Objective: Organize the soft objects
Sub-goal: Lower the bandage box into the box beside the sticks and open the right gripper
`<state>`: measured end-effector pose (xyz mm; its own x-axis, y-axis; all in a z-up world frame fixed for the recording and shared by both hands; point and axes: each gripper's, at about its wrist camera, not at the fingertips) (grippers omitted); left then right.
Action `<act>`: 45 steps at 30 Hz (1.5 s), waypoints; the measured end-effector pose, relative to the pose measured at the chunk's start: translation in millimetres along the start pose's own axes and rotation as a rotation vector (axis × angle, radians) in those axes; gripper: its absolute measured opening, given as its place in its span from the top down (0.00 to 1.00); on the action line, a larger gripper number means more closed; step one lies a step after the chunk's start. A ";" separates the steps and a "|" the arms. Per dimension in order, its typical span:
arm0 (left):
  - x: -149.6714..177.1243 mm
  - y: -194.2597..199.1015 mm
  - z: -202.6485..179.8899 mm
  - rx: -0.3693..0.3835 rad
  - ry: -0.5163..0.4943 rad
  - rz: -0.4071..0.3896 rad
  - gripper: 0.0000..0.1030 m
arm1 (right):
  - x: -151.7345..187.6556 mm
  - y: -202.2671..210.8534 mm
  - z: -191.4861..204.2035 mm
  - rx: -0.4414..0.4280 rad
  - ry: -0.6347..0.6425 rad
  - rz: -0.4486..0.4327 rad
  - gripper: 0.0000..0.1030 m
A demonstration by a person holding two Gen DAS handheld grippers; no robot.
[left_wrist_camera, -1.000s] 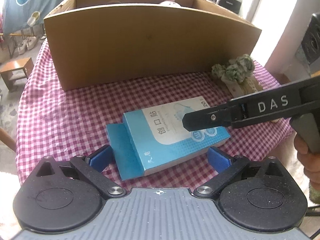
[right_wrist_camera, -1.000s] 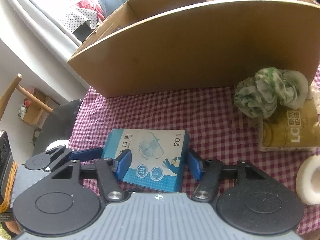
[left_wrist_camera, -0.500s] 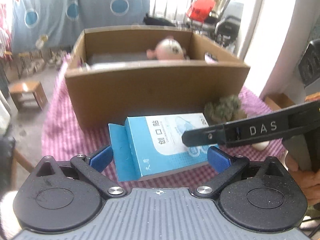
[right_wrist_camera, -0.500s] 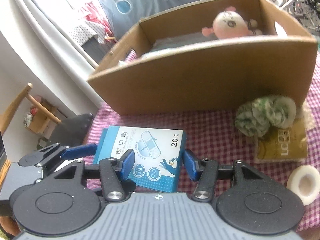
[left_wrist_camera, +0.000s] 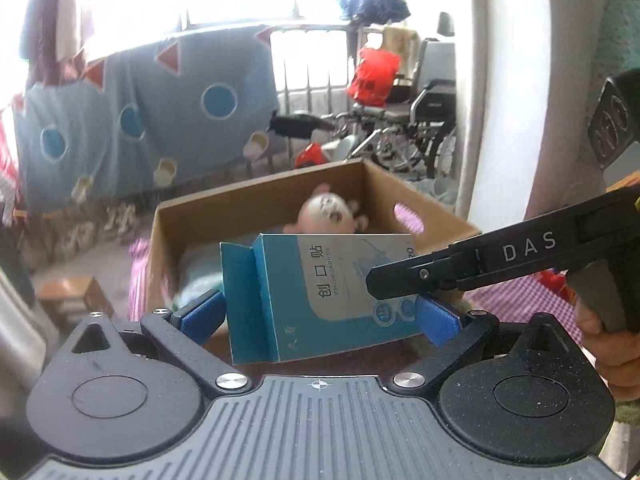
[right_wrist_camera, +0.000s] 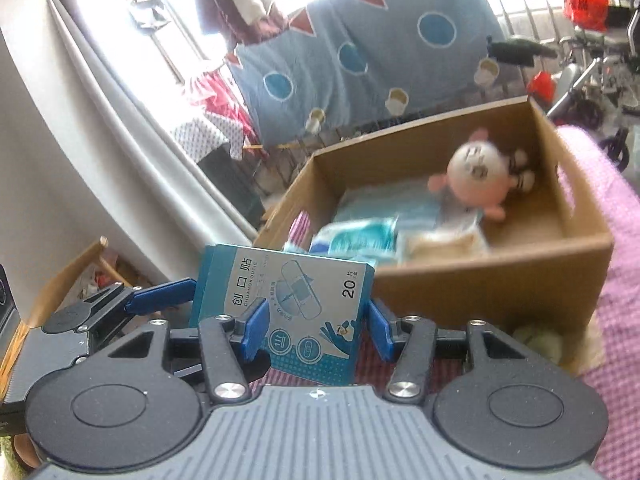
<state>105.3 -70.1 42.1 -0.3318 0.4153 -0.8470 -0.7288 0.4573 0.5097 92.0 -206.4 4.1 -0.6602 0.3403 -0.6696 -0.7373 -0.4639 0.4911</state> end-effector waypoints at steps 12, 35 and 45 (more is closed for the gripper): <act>-52.3 -108.4 5.9 0.139 -0.037 0.105 0.02 | -78.7 -10.9 -54.4 0.105 -0.054 -0.001 0.45; -48.2 -249.5 43.5 0.382 0.339 0.526 0.08 | -167.3 -125.9 -118.0 0.460 0.221 0.219 0.41; -33.0 -122.4 102.2 0.259 0.394 0.267 0.01 | -171.7 -94.2 -90.4 0.342 0.226 0.186 0.29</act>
<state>266.7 -59.4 23.1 -0.7211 0.2405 -0.6498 -0.4328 0.5760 0.6935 287.8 -295.1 22.4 -0.7664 0.0721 -0.6383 -0.6388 -0.1901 0.7455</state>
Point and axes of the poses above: each gripper's, at about its wrist camera, not at the fingertips, and y roughly against the way its jaws point, z to its left, x to its underside, and after that the axes turned 6 degrees about -y, right-handed
